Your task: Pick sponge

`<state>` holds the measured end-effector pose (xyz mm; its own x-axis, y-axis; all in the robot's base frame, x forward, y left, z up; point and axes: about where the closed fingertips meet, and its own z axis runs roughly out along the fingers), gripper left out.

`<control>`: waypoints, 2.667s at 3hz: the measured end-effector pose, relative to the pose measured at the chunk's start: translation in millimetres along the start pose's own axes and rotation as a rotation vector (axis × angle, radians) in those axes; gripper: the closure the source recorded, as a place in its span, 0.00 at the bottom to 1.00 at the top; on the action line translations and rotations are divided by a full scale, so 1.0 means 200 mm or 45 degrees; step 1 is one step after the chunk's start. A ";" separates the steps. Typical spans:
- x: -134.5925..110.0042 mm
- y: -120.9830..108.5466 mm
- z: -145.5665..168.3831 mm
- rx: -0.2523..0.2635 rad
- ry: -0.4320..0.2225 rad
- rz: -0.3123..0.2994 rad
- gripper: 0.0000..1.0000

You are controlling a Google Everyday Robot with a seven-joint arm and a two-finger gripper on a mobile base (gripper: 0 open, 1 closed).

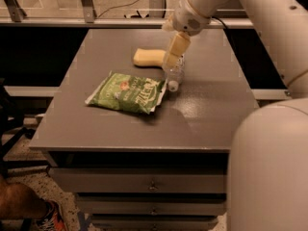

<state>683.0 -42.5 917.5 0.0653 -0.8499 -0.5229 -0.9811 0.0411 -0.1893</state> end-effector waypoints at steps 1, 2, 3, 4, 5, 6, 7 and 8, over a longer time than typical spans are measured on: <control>-0.11 -0.07 0.16 -0.067 0.035 -0.068 0.00; -0.13 -0.16 0.21 -0.016 0.099 -0.031 0.00; -0.08 -0.26 0.27 0.091 0.146 0.138 0.00; -0.04 -0.29 0.31 0.115 0.136 0.238 0.00; 0.01 -0.30 0.36 0.100 0.124 0.295 0.00; 0.06 -0.31 0.44 0.054 0.108 0.350 0.00; 0.10 -0.32 0.51 0.007 0.094 0.395 0.00; 0.13 -0.32 0.57 -0.033 0.088 0.426 0.10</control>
Offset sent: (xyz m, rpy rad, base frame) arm 0.0677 0.0487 -0.0178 -0.1364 -0.0522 -0.1602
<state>767.7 -7.4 822.1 -0.2727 -0.8253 -0.4945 -0.9503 0.3113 0.0046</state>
